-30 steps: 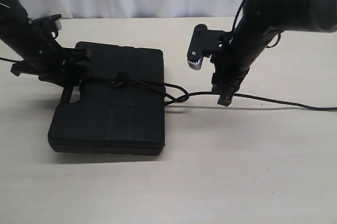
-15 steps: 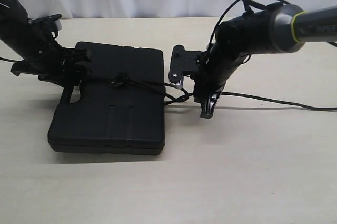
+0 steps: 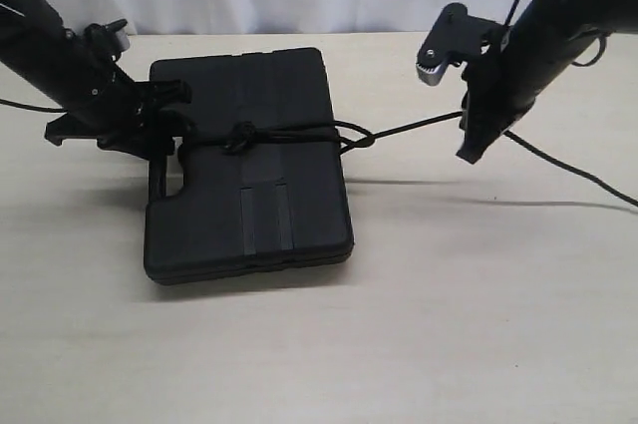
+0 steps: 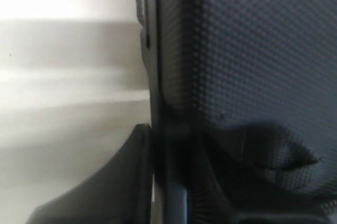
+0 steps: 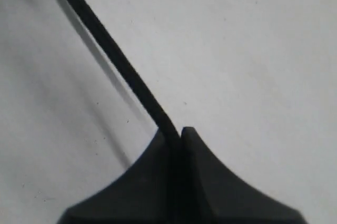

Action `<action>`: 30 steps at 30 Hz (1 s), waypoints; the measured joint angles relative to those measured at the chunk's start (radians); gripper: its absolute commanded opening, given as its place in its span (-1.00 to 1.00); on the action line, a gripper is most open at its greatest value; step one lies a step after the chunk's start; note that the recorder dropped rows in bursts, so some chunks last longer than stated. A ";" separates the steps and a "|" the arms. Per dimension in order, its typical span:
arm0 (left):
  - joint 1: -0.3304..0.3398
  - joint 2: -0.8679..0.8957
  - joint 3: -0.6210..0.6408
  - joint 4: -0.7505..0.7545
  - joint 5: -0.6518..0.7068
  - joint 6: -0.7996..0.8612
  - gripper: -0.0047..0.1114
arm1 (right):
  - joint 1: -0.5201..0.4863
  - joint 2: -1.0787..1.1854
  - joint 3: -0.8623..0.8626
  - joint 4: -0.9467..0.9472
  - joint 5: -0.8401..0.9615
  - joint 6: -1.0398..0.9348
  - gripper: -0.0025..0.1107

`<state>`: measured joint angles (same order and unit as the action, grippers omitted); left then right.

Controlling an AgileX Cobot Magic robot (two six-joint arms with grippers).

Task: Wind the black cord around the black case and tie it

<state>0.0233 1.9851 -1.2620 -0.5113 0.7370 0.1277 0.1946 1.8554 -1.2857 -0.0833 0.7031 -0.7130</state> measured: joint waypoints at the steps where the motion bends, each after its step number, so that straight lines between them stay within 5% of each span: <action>1: 0.000 0.000 0.000 -0.002 0.006 0.001 -0.92 | -0.018 0.000 0.010 0.007 0.003 0.017 -0.88; 14: -0.004 0.036 0.000 -0.092 0.027 0.045 -0.90 | -0.056 0.000 0.042 -0.006 0.000 0.111 -0.88; 25: -0.099 0.072 -0.002 -0.166 -0.067 0.071 -0.21 | -0.066 0.019 0.043 -0.219 0.025 0.351 -0.86; 30: -0.100 0.070 -0.002 -0.168 -0.081 0.075 -0.13 | -0.067 0.019 0.043 -0.236 0.026 0.410 -0.42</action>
<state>-0.0765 2.0552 -1.2640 -0.6793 0.6555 0.2029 0.1275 1.8745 -1.2423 -0.3192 0.7290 -0.3027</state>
